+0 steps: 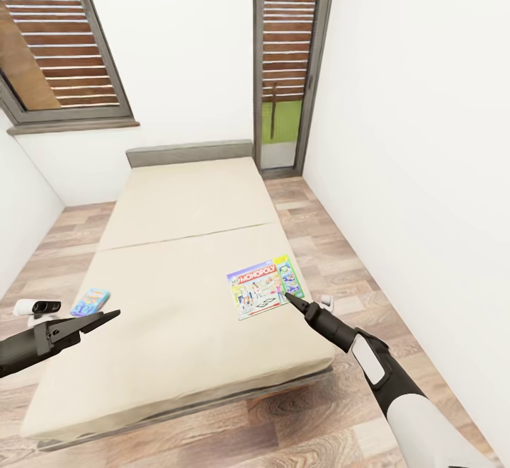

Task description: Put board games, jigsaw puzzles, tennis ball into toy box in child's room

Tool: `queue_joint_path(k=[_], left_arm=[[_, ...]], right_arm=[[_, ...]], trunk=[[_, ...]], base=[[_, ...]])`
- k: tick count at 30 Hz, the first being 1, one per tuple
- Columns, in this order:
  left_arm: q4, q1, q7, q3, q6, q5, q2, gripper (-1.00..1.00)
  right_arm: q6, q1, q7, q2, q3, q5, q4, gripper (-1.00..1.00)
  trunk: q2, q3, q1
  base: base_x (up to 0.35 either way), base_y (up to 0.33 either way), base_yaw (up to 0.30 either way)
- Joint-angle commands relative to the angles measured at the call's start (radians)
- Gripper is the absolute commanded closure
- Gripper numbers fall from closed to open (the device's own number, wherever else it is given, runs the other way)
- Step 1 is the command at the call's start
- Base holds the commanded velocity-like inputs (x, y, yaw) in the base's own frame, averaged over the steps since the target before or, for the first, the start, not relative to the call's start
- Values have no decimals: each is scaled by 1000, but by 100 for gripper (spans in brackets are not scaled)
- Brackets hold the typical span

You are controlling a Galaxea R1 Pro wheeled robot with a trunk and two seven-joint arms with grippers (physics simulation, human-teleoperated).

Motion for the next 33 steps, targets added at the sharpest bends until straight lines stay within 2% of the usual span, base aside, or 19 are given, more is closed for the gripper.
queue_joint_path(k=[1, 33], left_arm=[[0, -1, -4, 0, 11, -1, 0, -100], [0, -1, -4, 0, 11, -1, 0, -100]], right_arm=[[8, -1, 1, 0, -1, -6, 0, 100], [8, -1, 1, 0, -1, -6, 0, 100]], trunk=[[-2, 0, 1], [-2, 53, 1]], base=[[0, 0, 62], [0, 0, 62]])
